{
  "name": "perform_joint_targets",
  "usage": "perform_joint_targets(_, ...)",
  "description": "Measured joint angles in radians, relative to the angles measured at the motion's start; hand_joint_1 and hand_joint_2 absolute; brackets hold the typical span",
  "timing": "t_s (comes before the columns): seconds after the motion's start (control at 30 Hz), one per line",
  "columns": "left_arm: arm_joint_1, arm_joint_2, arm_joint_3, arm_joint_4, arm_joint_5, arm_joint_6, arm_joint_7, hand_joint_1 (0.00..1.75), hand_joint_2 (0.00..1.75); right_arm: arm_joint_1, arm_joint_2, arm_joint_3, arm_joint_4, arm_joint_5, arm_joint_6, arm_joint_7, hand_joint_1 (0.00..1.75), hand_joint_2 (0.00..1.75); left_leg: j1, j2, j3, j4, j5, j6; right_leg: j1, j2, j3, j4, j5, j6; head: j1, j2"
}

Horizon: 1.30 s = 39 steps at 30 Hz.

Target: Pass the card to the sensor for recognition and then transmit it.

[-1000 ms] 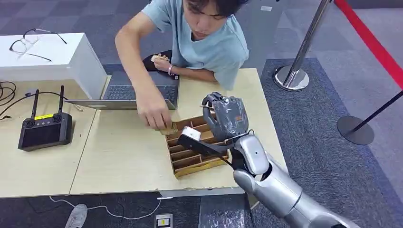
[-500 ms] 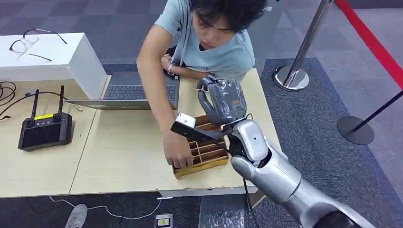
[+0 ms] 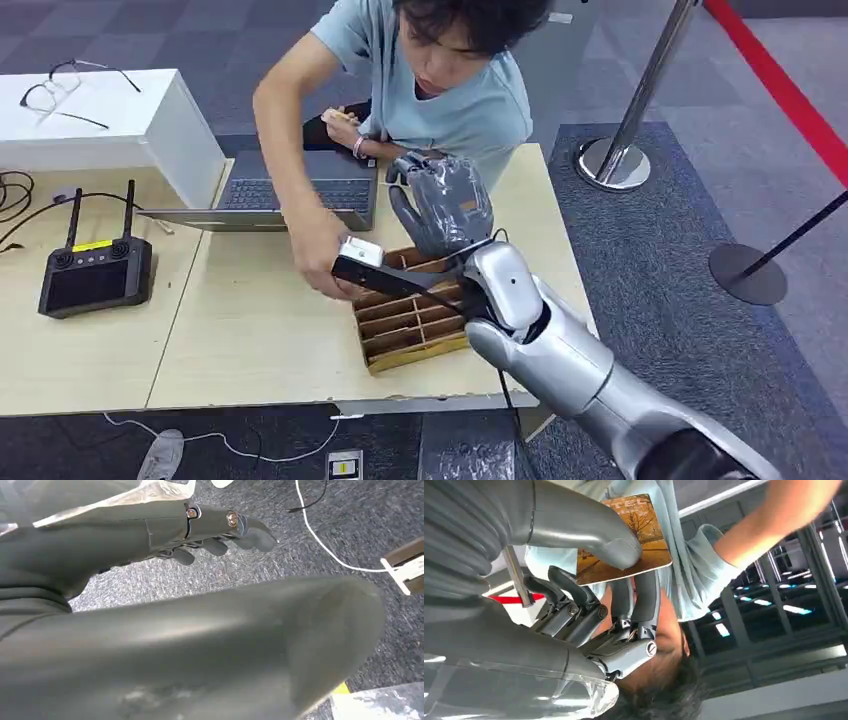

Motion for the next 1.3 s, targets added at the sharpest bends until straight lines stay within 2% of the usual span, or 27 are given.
perform_joint_targets(0.77,-0.001,-0.006,-0.014,0.0,-0.004,-0.002,0.003,0.0,0.0,-0.007,0.055,0.053,0.134,0.005,-0.006,-0.019,1.75,1.75,0.0,0.0,0.0,0.0,0.0,0.0,0.0,0.0,-0.001,0.0,0.0,0.0,0.0,0.0)
perform_joint_targets(0.8,-0.001,-0.006,-0.015,0.0,-0.004,-0.002,0.003,0.0,0.0,-0.007,0.056,0.055,0.138,0.005,-0.006,-0.022,0.73,1.75,0.0,0.0,0.0,0.0,0.0,0.0,0.0,0.0,-0.001,0.0,0.0,0.0,0.0,0.0)
perform_joint_targets(0.83,-0.001,-0.006,-0.015,0.0,-0.004,-0.002,0.003,0.0,0.0,-0.007,0.056,0.056,0.142,0.005,-0.007,-0.022,0.14,1.75,0.0,0.0,0.0,0.0,0.0,0.0,0.0,0.0,-0.001,0.0,0.0,0.0,0.0,0.0)
perform_joint_targets(1.0,-0.001,-0.008,-0.016,0.0,-0.004,-0.002,0.003,0.0,0.0,-0.007,0.058,0.063,0.153,0.014,-0.016,-0.016,0.0,1.75,0.0,0.0,0.0,0.0,0.0,0.0,0.0,0.0,-0.001,0.0,0.0,0.0,0.0,0.0)
perform_joint_targets(1.3,0.0,-0.008,-0.016,0.0,-0.009,-0.002,0.003,0.0,0.0,-0.007,0.042,0.056,0.15,0.066,-0.051,0.018,0.0,1.75,0.0,0.0,0.0,0.0,0.0,0.0,0.0,0.0,-0.001,0.0,0.0,0.0,0.0,0.0)
